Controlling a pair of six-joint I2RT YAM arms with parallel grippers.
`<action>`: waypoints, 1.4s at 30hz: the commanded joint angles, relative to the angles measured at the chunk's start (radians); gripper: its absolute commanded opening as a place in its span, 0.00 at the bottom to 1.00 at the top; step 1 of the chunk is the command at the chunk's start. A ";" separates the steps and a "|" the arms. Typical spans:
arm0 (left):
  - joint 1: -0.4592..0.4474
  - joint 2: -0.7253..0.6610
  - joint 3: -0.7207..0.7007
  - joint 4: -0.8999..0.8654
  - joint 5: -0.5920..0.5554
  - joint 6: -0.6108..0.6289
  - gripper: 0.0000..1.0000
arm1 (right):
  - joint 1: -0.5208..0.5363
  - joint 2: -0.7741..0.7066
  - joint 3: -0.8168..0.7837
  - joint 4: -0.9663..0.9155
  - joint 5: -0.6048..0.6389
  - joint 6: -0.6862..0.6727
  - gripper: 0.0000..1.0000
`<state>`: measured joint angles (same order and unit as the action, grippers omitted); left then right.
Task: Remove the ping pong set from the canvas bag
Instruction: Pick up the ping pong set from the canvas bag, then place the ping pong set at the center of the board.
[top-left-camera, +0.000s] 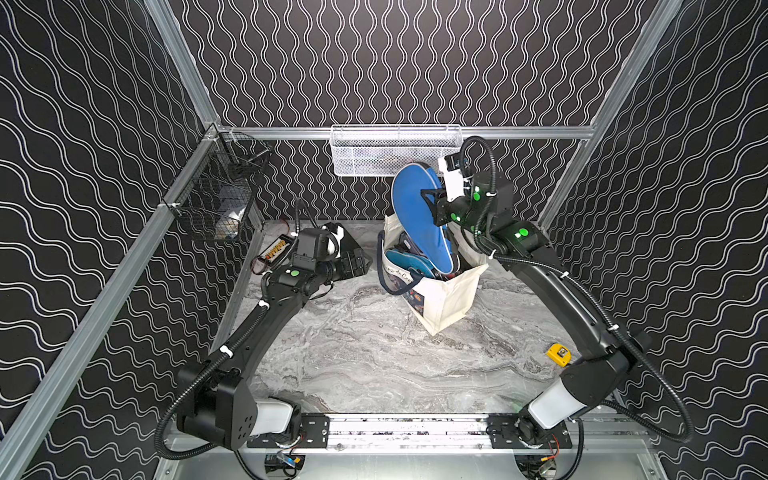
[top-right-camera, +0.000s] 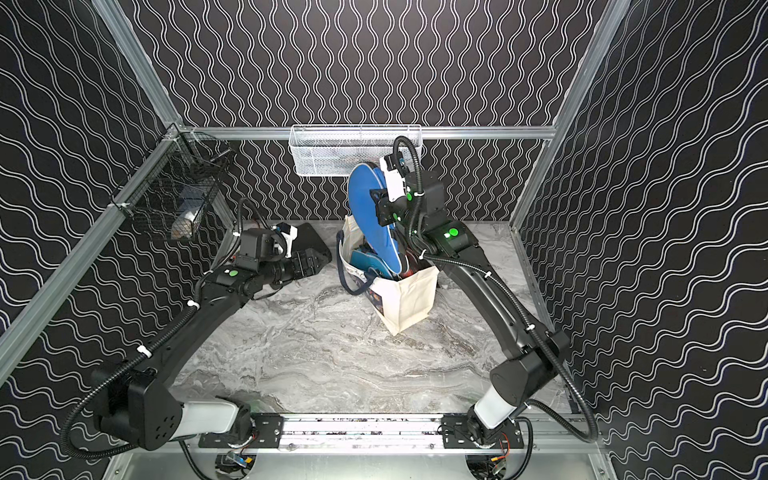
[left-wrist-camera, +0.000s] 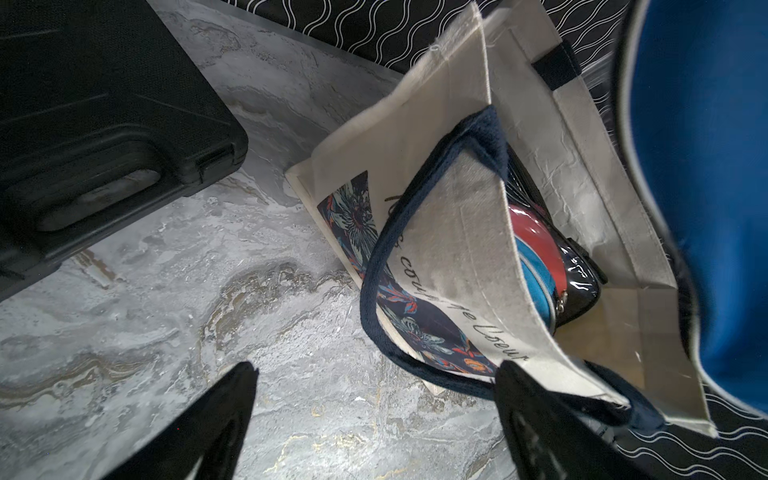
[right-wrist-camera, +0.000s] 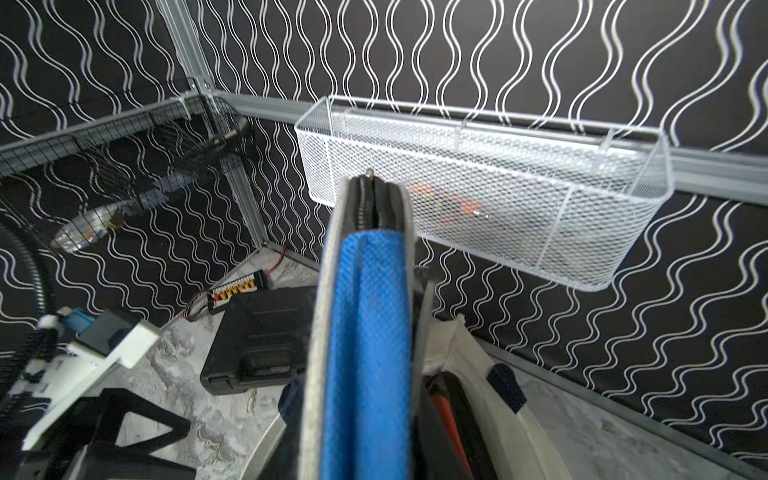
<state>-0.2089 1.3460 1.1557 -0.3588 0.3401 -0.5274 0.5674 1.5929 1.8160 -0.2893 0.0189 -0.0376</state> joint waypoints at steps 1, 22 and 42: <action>0.003 -0.017 0.020 0.044 0.009 -0.068 0.93 | 0.002 -0.042 -0.027 0.188 -0.027 -0.030 0.07; 0.088 0.031 0.105 0.461 0.288 -0.787 0.92 | 0.021 -0.195 -0.488 0.630 -0.279 -0.470 0.04; 0.088 -0.007 0.092 0.491 0.353 -0.925 0.92 | 0.183 -0.085 -0.617 0.846 -0.156 -1.079 0.00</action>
<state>-0.1226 1.3598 1.2434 0.0986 0.6571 -1.4364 0.7414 1.4994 1.2102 0.3752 -0.1398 -1.0073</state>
